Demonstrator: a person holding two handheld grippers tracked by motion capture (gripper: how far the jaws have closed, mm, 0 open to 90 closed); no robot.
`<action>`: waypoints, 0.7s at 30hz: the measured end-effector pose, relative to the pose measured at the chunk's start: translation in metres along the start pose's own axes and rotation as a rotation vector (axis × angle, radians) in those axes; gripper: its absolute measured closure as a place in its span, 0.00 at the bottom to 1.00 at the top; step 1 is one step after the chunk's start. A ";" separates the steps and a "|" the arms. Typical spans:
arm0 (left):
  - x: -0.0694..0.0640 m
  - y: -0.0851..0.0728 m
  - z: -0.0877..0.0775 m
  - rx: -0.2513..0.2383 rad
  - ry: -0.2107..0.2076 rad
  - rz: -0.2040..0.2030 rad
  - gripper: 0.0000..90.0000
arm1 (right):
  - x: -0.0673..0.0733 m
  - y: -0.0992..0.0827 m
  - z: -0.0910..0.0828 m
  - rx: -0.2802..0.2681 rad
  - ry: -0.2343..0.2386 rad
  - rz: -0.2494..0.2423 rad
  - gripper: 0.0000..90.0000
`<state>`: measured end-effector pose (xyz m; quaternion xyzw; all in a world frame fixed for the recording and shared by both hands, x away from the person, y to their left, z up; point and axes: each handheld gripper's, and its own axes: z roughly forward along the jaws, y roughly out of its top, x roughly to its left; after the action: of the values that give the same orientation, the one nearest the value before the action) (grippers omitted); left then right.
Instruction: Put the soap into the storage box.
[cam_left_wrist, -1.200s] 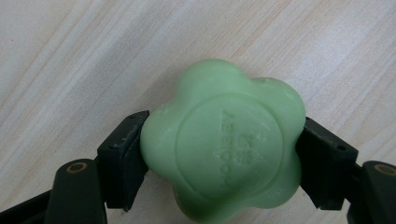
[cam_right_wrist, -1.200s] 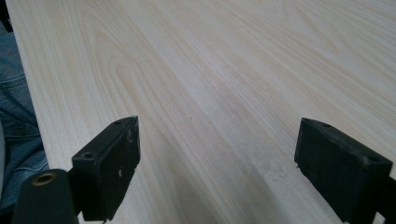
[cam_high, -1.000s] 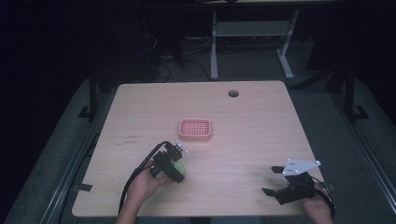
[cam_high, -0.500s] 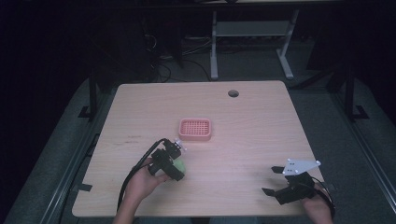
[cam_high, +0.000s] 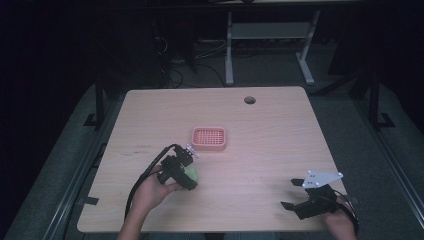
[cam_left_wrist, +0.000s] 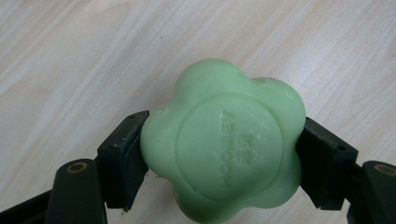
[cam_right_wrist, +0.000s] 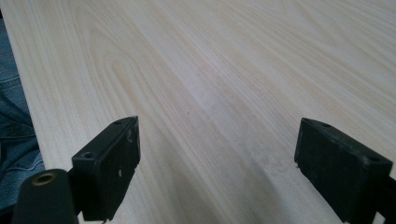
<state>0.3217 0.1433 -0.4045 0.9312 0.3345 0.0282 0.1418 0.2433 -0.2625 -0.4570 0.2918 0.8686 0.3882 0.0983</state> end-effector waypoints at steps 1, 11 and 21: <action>0.001 0.000 0.000 0.001 -0.002 -0.005 0.30 | 0.000 0.000 0.000 0.003 -0.001 0.003 0.15; 0.009 0.002 -0.004 -0.003 -0.018 -0.016 0.30 | -0.001 -0.001 -0.001 -0.004 -0.004 0.009 0.15; 0.014 0.008 -0.006 -0.010 -0.034 -0.024 0.30 | 0.000 0.000 -0.001 0.000 0.000 0.004 0.15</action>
<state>0.3370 0.1479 -0.3967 0.9269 0.3428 0.0121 0.1524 0.2432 -0.2634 -0.4570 0.2934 0.8681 0.3882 0.0976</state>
